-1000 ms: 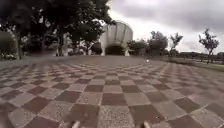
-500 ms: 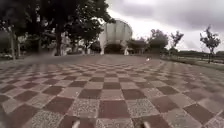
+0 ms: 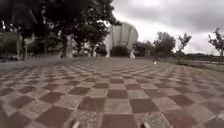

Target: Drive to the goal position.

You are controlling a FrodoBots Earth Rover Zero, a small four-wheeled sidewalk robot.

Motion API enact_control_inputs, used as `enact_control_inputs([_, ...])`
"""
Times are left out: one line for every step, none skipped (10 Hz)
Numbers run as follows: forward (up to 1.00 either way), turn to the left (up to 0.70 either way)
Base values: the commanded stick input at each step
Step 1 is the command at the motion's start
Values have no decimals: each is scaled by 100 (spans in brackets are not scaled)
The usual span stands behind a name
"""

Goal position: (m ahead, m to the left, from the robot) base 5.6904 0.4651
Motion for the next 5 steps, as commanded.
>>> enact_control_inputs([50,0])
enact_control_inputs([50,0])
enact_control_inputs([50,2])
enact_control_inputs([50,3])
enact_control_inputs([50,3])
